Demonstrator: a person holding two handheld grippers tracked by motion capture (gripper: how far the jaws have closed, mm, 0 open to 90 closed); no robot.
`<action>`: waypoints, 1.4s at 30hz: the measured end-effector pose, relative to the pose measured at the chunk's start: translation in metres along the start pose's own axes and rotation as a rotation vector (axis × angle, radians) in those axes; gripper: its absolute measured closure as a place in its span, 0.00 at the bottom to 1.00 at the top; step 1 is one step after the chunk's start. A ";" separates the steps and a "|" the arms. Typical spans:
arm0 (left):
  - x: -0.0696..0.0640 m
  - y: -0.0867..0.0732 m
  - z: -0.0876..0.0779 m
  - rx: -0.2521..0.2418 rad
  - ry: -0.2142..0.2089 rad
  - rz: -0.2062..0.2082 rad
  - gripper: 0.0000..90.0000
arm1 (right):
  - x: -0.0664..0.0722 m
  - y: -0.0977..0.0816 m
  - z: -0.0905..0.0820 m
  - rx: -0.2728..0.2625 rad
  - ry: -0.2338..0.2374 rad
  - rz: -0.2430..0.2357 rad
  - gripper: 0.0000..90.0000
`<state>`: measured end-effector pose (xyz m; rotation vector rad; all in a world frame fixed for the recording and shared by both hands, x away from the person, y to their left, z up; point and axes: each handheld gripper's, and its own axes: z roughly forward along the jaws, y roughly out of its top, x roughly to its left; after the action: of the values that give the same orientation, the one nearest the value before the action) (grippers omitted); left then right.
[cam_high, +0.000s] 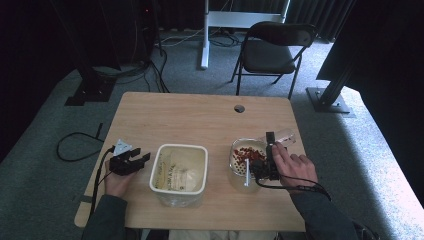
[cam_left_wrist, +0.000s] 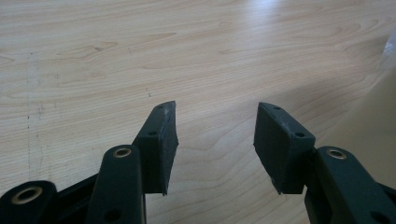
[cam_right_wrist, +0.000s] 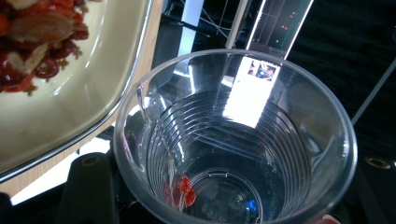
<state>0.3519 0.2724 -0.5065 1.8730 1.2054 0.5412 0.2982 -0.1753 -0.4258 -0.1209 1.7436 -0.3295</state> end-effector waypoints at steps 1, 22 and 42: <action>0.000 0.000 0.000 -0.002 0.000 -0.001 0.56 | -0.001 -0.002 0.002 0.008 -0.004 0.006 0.35; 0.000 0.000 0.001 0.005 0.001 0.004 0.56 | -0.005 0.000 0.002 0.001 -0.013 0.027 0.35; 0.000 0.000 0.001 0.006 0.001 0.004 0.56 | -0.001 -0.004 0.004 -0.007 0.021 0.063 0.35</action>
<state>0.3526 0.2723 -0.5073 1.8807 1.2053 0.5418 0.3020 -0.1797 -0.4244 -0.0679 1.7662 -0.2791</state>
